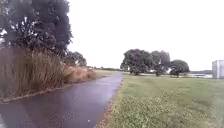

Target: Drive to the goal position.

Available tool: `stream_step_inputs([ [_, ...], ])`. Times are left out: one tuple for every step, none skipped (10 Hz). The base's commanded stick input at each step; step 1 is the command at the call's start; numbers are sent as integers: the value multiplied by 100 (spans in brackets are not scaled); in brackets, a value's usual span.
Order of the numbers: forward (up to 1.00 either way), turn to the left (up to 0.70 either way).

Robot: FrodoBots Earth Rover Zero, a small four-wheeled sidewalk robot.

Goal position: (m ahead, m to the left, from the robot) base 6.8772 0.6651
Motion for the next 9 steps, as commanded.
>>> stream_step_inputs([
  [0, 45],
  [0, 45],
  [0, 45],
  [0, 45],
  [0, 45],
  [0, 45],
  [0, 45],
  [0, 45],
  [0, 45],
])
